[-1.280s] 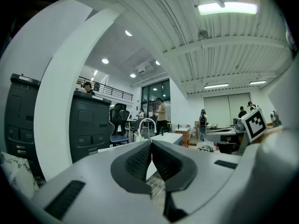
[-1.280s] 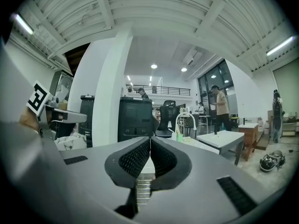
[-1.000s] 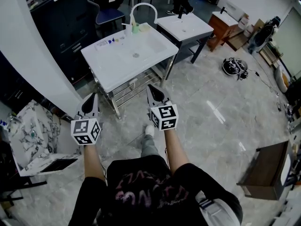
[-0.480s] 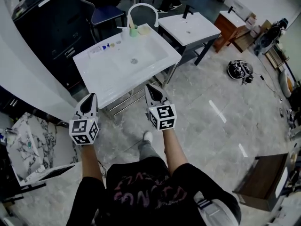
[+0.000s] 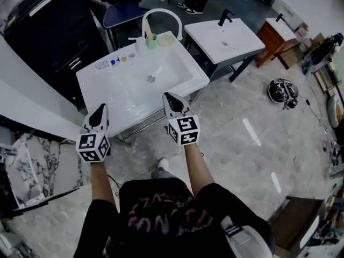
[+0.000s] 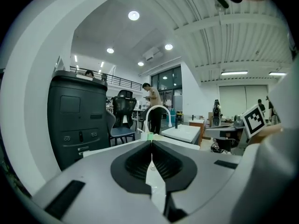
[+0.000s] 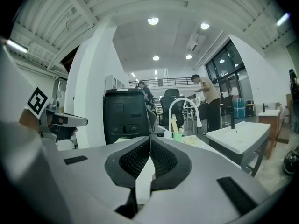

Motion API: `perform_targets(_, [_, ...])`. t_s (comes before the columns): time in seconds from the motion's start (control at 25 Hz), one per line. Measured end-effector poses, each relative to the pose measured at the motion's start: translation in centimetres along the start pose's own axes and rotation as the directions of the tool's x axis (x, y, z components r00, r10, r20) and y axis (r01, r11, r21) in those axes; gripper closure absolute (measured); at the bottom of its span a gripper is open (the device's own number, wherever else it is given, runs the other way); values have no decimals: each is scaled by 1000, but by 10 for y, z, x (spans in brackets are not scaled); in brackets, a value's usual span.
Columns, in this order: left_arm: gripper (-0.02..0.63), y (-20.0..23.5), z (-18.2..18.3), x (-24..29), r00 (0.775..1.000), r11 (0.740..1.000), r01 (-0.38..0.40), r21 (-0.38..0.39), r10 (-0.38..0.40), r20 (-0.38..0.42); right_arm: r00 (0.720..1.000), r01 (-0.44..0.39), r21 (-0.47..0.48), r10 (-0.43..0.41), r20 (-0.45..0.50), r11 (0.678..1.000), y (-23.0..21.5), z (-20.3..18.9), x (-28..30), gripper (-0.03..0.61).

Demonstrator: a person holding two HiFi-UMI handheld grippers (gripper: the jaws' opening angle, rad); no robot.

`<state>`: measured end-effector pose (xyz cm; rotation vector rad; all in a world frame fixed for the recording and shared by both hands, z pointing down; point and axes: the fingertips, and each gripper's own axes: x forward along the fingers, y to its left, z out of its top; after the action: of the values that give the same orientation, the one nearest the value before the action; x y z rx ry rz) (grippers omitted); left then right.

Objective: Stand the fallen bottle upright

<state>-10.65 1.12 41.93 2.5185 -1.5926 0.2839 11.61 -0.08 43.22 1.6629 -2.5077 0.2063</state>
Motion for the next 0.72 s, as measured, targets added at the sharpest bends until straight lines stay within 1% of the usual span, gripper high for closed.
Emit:
perform_targets(0.16, [597, -5, 5, 22, 1000, 1000, -14, 18, 14, -20, 1000, -30, 10, 29, 4, 1000, -17, 4, 17, 568])
perform_targets(0.4, [597, 1, 8, 42, 999, 999, -25, 24, 26, -32, 999, -51, 7, 51, -6, 999, -26, 1, 40, 568])
perform_targets(0.72, [597, 25, 3, 81, 998, 1000, -26, 13, 27, -48, 998, -62, -5, 62, -26, 998, -35, -3, 81, 568])
